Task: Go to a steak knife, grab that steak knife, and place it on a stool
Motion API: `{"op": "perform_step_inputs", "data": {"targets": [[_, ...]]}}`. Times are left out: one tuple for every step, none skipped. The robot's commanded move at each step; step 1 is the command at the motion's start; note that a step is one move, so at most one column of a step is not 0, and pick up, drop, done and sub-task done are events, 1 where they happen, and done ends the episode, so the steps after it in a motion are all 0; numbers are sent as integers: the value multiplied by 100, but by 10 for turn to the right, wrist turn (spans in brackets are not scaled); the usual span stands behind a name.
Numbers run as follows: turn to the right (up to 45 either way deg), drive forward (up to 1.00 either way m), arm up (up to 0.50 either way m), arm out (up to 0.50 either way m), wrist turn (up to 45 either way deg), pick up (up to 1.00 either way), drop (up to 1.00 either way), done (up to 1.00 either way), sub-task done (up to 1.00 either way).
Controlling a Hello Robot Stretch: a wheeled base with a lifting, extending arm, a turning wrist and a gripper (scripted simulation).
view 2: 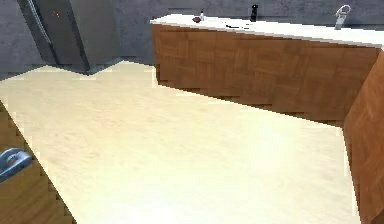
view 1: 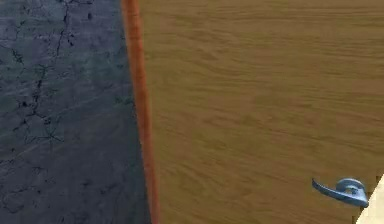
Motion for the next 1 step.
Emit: {"op": "perform_step_inputs", "data": {"targets": [[-450,0,0,0,0,0,0,0,0]]}}
